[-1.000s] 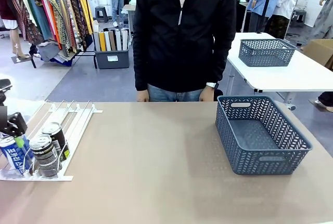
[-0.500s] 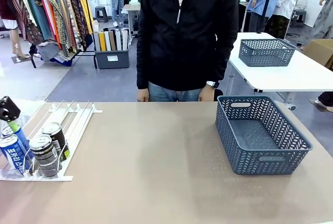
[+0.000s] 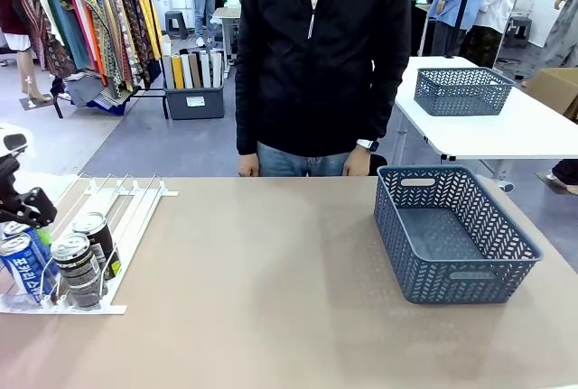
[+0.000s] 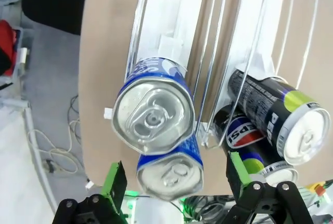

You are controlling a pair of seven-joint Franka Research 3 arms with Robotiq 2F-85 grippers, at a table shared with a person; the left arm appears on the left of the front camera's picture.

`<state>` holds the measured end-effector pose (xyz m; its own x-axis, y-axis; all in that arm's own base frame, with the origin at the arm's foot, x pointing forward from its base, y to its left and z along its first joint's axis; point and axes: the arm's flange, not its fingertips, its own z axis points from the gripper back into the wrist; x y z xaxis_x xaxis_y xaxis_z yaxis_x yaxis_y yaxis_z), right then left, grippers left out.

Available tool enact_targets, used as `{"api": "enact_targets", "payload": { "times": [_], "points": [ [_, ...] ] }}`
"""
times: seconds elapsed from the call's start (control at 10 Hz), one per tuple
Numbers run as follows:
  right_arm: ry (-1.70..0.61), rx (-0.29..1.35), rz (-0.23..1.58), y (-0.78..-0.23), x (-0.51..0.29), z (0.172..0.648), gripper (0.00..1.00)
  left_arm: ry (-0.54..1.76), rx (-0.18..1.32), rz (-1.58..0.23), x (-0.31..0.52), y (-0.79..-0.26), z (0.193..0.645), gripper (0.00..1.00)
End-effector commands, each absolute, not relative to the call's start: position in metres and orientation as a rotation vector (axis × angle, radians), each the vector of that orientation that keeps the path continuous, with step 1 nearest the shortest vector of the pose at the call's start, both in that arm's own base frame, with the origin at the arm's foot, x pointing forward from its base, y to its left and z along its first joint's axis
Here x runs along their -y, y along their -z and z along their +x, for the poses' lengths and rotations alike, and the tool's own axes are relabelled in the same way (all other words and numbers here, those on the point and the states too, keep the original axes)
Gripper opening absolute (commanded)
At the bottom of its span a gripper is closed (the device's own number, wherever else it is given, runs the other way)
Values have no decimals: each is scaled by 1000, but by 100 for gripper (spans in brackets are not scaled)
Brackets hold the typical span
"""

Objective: Retrieve and store the cans from the dispenser.
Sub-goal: Pick up one can from the Automatic Can Dispenser and place it in the middle of the table.

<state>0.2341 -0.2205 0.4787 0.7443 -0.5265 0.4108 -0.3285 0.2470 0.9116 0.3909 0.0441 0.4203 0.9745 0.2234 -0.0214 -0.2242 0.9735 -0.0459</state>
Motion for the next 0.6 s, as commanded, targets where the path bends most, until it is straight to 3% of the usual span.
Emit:
{"api": "enact_targets", "payload": {
  "times": [0.0, 0.4, 0.5],
  "points": [
    [154, 803, 1367, -484, 222, 238, 100, -231, -39, -47, -41, -415, 399, 100],
    [154, 803, 1367, -484, 222, 238, 100, -232, -41, -49, -39, -415, 399, 100],
    [154, 803, 1367, -484, 222, 238, 100, -229, -44, -25, -38, -415, 399, 72]
  ]
}}
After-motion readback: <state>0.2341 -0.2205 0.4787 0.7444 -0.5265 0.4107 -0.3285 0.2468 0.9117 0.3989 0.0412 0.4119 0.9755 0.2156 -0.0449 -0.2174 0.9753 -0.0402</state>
